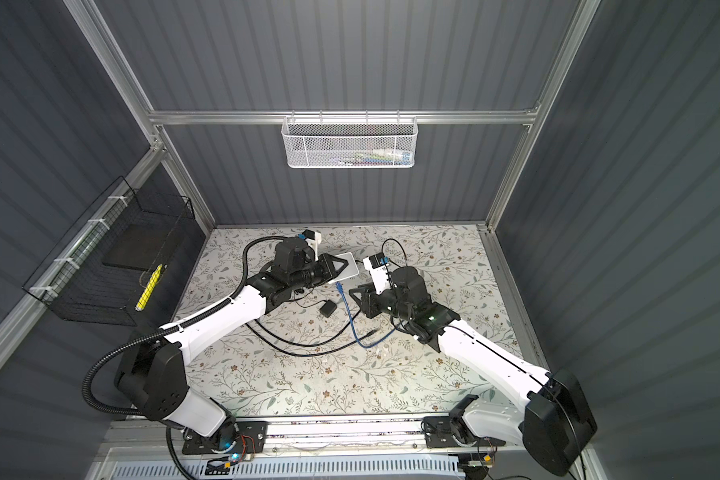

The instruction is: Insert the plug into the switch port

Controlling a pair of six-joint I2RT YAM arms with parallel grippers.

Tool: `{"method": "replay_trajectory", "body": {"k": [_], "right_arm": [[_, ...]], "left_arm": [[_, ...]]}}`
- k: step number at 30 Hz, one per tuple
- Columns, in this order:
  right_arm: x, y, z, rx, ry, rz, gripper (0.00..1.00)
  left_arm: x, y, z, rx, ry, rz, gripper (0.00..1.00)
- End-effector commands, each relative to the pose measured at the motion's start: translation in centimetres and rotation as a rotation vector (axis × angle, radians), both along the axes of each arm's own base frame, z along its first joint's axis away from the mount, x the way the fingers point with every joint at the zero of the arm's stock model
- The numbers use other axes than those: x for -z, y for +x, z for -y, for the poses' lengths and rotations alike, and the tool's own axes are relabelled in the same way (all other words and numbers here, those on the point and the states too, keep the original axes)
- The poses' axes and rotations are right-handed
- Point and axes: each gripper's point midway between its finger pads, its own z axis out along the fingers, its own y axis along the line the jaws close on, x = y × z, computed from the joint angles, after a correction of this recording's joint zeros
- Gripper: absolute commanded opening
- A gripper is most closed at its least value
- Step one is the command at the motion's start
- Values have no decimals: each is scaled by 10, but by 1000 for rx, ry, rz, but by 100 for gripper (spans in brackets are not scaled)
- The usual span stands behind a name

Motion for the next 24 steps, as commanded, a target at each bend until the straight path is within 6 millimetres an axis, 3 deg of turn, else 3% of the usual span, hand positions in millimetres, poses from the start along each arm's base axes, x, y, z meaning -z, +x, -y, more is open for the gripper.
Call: {"method": "replay_trajectory", "body": {"k": [1,10,24], "right_arm": [[-4,-3,-8,-9,29,0,39],[0,6,-30,-24,15,-4,43],[-6,21,-43,-27,19,12,43]], "left_arm": [[-9,4,1,-6,-32,28,0],[-13,2,1,0,-41,33,0],[-14,-1,-1,4,-44,34,0]]}}
